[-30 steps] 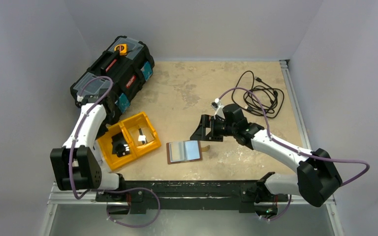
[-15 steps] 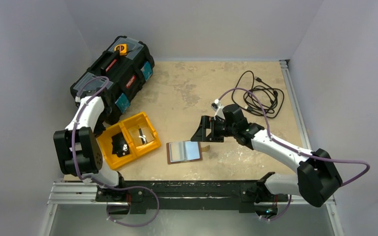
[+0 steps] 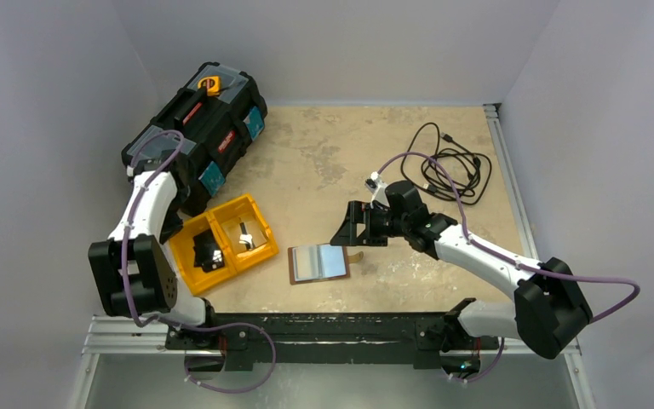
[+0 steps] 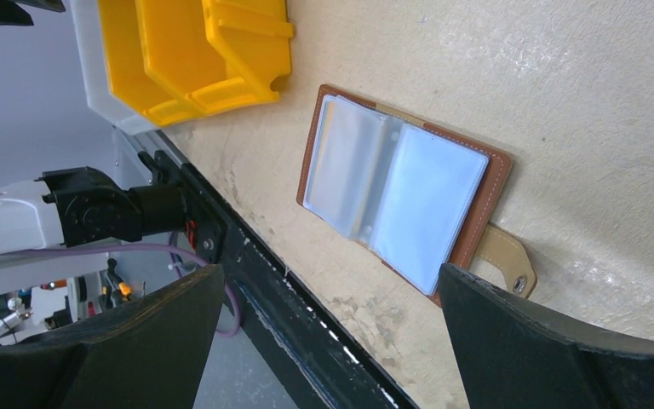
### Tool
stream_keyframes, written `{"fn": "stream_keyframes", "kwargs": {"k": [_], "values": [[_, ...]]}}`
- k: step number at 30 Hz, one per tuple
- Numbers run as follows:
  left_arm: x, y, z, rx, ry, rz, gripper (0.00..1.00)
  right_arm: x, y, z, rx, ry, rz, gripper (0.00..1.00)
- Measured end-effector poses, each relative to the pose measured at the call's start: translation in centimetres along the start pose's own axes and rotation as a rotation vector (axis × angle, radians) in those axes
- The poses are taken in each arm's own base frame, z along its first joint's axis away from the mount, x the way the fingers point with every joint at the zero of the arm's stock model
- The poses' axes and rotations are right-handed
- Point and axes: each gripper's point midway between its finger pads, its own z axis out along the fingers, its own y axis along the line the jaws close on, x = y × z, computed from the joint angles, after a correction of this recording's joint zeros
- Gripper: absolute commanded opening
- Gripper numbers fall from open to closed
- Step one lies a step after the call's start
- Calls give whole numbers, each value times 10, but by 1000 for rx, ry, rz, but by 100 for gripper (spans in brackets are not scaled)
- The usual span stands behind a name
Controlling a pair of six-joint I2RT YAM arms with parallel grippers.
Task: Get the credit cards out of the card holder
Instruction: Place the credit card in the storage box.
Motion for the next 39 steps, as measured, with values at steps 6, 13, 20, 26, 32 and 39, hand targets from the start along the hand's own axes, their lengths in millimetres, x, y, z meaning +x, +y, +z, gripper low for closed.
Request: {"fn": "stream_keyframes", "kwargs": {"k": [6,13,20,26,32,39], "values": [[-1,4,-13,77,-40,-41,59,0,-1,0,3,-1,-3,99],[15,-8,-42,355,-103,-77,70,-1,-9,2,40,-19,-15,99],[47,-57,-108,798,-193,59,70,12,-13,17,141,-21,-69,99],[89,-100,-137,1102,-119,176,70,25,-5,48,244,-7,-110,80],[116,-119,-153,1254,-40,257,68,21,10,87,328,-29,-131,61],[129,-132,-167,1343,-9,276,68,30,1,116,452,-20,-145,47]]}}
